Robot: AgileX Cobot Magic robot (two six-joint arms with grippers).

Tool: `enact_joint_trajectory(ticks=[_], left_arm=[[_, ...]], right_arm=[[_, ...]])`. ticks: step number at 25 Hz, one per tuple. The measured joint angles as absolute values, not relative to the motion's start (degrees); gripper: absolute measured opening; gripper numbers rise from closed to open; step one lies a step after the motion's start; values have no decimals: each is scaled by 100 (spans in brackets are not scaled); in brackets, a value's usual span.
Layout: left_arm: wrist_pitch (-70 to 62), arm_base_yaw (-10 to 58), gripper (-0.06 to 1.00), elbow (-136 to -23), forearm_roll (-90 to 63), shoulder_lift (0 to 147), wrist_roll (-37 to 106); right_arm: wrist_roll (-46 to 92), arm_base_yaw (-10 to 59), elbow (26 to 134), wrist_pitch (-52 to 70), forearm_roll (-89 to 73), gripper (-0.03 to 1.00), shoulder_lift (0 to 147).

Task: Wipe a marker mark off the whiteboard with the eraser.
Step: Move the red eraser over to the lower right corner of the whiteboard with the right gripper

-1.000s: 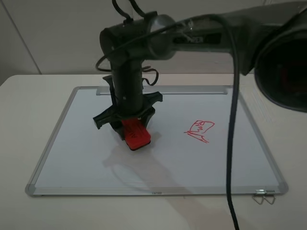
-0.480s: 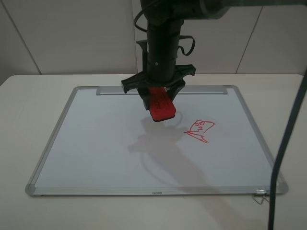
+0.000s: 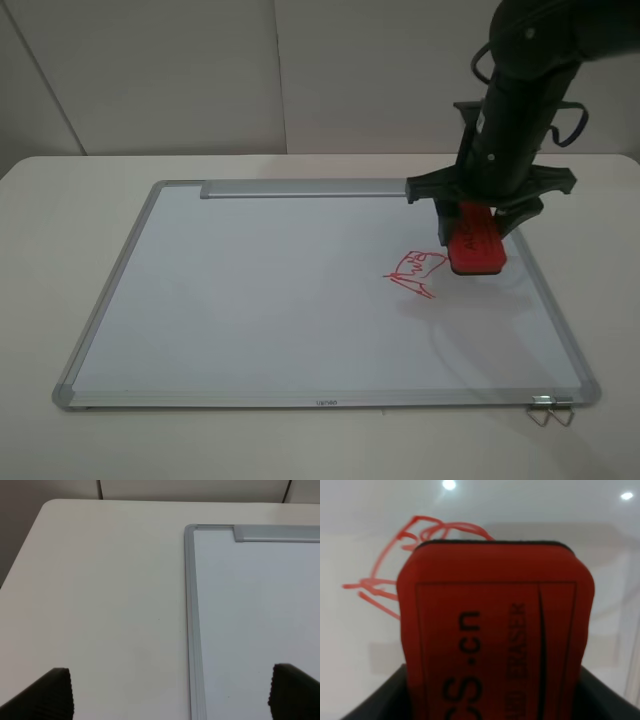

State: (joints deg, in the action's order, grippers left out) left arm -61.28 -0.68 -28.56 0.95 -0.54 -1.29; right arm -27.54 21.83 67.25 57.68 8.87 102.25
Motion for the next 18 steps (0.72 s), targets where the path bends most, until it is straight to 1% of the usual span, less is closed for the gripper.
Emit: enact_joint_trajectory(ticks=[4,9,14,18], left_arm=[[-6128,-68,78,-2856,95,-54,-129],[-6128,-68,78,-2856,95,-54,-129],[-6128,-68,78,-2856,95,-54,-129],[-6128,-68,78,-2856,95,-54,-129]], right_arm=[[-2905,1908,5841,5339,1058,50,9852],[-2918,1880,5099,4876,1081,50,9706],[-2918,1880,4550,4353,1220,50,9700],[-2918,1880,4335,4042,1232,50,9700]])
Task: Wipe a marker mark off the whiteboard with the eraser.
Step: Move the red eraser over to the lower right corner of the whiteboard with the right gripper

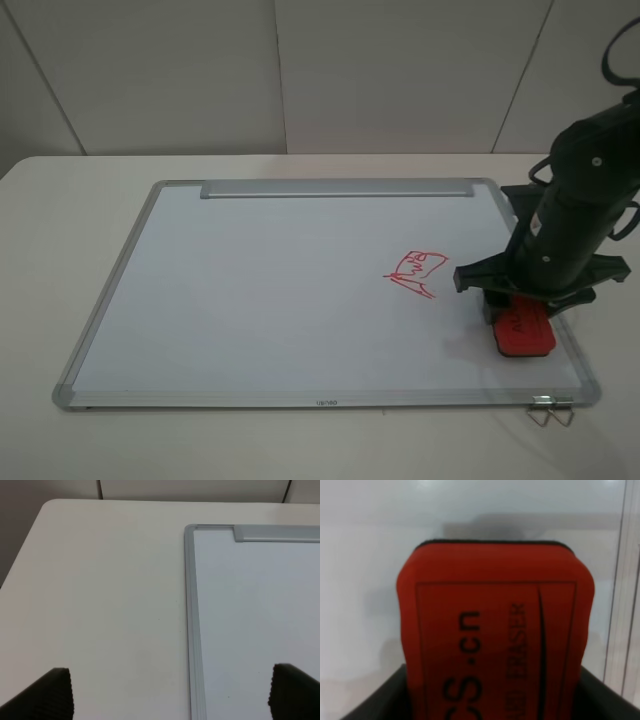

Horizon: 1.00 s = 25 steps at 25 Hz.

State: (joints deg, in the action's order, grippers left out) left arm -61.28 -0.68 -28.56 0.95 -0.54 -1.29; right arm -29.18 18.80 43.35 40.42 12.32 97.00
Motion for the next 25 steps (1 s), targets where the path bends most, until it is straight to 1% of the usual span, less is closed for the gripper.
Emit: enact_joint_trajectory(ticks=[8,18,25], left_arm=[[-6128,-68,78,-2856,95,-54,-129],[-6128,-68,78,-2856,95,-54,-129],[-6128,-68,78,-2856,95,-54,-129]], right_arm=[[-2918,1880,3887,3583,1238,50,9696],[-2918,1880,3862,3506,1184,50,9696],[-2918,1880,3862,3486,1182,63,9696]])
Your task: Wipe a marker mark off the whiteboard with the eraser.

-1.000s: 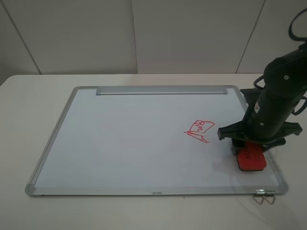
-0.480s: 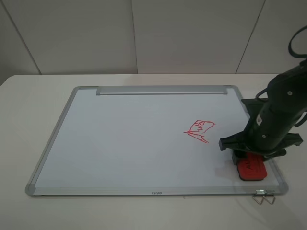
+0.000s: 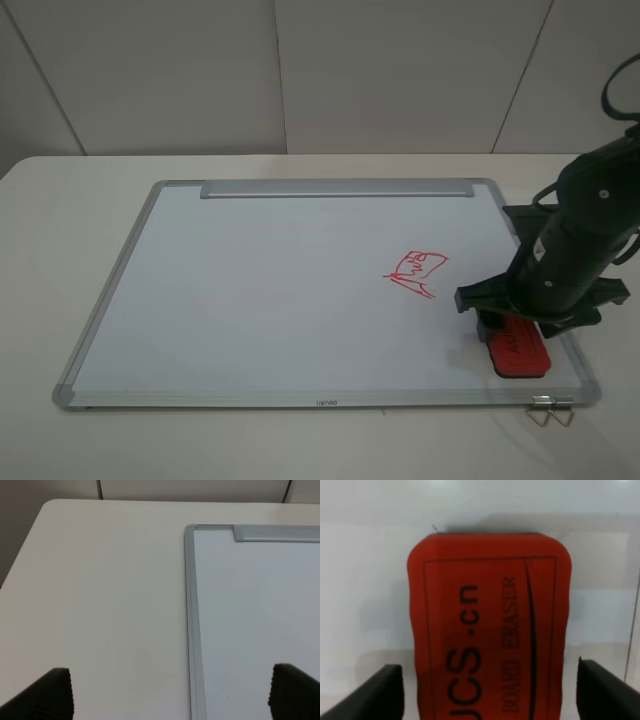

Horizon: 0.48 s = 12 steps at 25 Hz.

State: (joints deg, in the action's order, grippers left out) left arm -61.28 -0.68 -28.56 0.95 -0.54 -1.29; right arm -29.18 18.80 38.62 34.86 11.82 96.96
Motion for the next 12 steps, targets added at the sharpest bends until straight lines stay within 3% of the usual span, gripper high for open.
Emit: enact_joint_trajectory(ticks=[6,12], left_arm=[[-6128,-68,78,-2856,95,-54,-129],[-6128,-68,78,-2856,95,-54,-129]], right_arm=[[-2918,1880,3855,3437,1178,71,9258],[-2554,1752,3855,3504,1098,72,8049]])
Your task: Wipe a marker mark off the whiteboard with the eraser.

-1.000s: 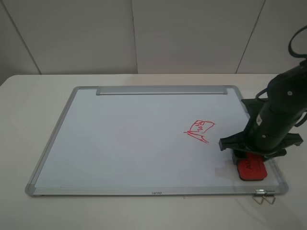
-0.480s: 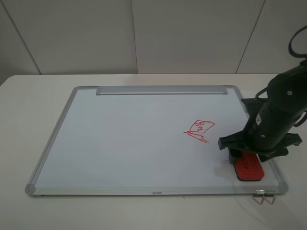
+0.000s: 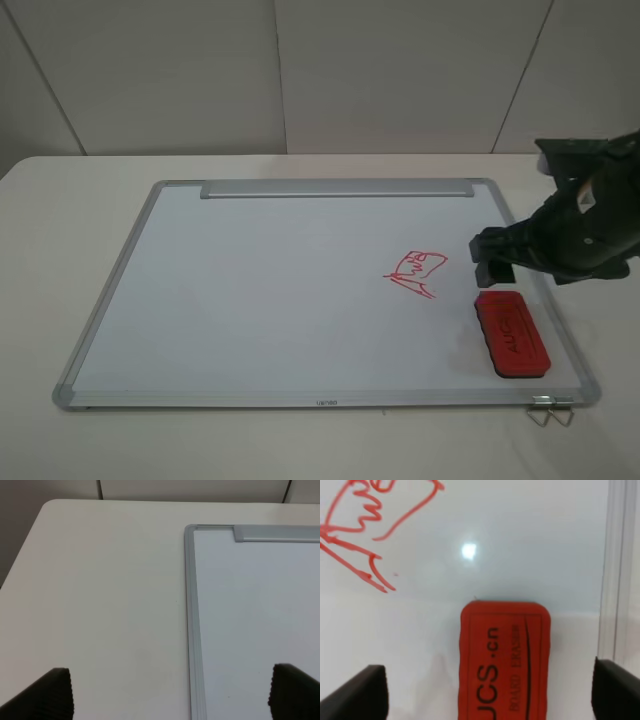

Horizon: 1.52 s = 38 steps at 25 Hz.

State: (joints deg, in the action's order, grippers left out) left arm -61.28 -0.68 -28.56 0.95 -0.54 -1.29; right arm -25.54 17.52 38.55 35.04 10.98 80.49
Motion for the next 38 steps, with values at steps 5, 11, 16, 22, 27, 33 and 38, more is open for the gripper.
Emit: enact_joint_trajectory(ticks=[5,11,16,22,27,33,38], left_arm=[[-6128,-68,78,-2856,95,-54,-129],[-6128,-68,78,-2856,95,-54,-129],[-6128,-68,78,-2856,95,-54,-129],[-6128,-68,78,-2856,95,-54,-129],[-6128,-68,78,-2856,95,-54,-129],[-6128,-68,78,-2856,95,-54,-129],[-6128,-68,78,-2856,95,-54,-129]], right_arm=[[-2009,998,3855,4049,928,72,7068],[-1266,87,3855,4511,351,72,5736],[-886,-3,3855,5003,119,73,4504],[-499,-3,3855,5488,144,74,3166],[-453,-3,3855,5844,51,74,2145],[-441,-3,3810,5911,0,74,1277],[-403,-3,3459,5908,39,74,421]])
